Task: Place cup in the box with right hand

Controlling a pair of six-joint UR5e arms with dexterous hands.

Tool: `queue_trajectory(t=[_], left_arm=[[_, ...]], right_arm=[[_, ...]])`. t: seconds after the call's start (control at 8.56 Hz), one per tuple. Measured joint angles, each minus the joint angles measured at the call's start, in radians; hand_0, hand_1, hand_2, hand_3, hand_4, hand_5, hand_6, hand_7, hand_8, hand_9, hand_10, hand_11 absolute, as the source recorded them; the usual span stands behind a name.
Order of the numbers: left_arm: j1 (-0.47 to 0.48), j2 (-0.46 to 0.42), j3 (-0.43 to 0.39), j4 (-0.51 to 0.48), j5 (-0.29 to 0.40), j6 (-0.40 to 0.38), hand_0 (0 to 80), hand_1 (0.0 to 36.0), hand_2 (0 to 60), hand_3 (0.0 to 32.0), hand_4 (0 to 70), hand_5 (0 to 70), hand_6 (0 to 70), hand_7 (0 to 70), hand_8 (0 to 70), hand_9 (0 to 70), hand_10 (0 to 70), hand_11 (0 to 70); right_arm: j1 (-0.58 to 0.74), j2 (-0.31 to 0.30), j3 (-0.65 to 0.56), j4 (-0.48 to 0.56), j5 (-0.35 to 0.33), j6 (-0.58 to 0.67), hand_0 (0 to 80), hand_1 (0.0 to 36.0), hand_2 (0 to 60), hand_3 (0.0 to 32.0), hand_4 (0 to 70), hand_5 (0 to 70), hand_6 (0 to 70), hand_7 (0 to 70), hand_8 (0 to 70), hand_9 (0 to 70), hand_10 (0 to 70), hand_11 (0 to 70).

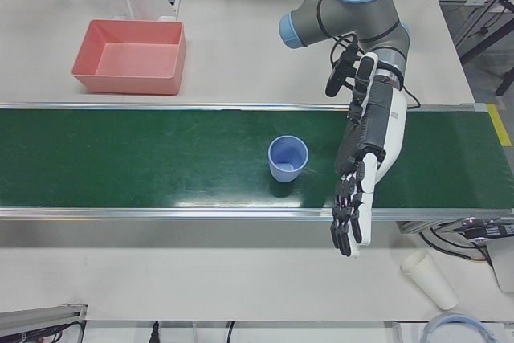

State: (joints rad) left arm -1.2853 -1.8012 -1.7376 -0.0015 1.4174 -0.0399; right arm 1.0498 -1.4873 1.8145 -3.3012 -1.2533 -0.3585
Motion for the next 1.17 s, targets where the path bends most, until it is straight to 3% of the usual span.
queue_trajectory(t=[0.23,0.58,0.7,0.94,1.05,1.17], left_arm=[[0.000,0.000,0.000,0.000,0.000,0.000,0.0,0.0,0.0,0.0,0.0,0.0,0.0,0.0,0.0,0.0,0.0,0.0],[0.000,0.000,0.001,0.000,0.000,0.000,0.0,0.0,0.0,0.0,0.0,0.0,0.0,0.0,0.0,0.0,0.0,0.0],[0.000,0.000,0.001,0.000,0.000,0.000,0.0,0.0,0.0,0.0,0.0,0.0,0.0,0.0,0.0,0.0,0.0,0.0],[0.000,0.000,0.001,0.000,0.000,0.000,0.0,0.0,0.0,0.0,0.0,0.0,0.0,0.0,0.0,0.0,0.0,0.0],[0.000,0.000,0.001,0.000,0.000,0.000,0.0,0.0,0.0,0.0,0.0,0.0,0.0,0.0,0.0,0.0,0.0,0.0],[0.000,0.000,0.001,0.000,0.000,0.000,0.0,0.0,0.0,0.0,0.0,0.0,0.0,0.0,0.0,0.0,0.0,0.0]], right_arm=[[0.002,-0.002,0.001,0.000,0.000,0.005,57.4,14.9,0.0,8.8,7.8,5.3,0.0,0.0,0.0,0.0,0.0,0.0],[0.003,-0.005,-0.001,0.000,-0.001,0.007,55.7,16.3,3.5,9.6,6.3,5.2,0.0,0.0,0.0,0.0,0.0,0.0],[0.001,-0.005,-0.004,0.000,-0.001,0.006,56.3,15.5,1.8,9.8,7.1,5.2,0.0,0.0,0.0,0.0,0.0,0.0],[-0.002,-0.004,-0.008,0.000,-0.001,0.005,54.8,18.5,7.2,9.6,4.9,5.2,0.0,0.2,0.0,0.0,0.0,0.0],[-0.004,-0.003,-0.011,0.000,-0.002,0.004,57.2,14.9,0.0,9.0,8.4,5.3,0.0,0.3,0.0,0.0,0.0,0.0],[-0.006,-0.001,-0.013,0.000,0.000,0.003,56.0,16.7,3.6,7.4,7.0,5.3,0.0,0.8,0.0,0.0,0.0,0.0]])
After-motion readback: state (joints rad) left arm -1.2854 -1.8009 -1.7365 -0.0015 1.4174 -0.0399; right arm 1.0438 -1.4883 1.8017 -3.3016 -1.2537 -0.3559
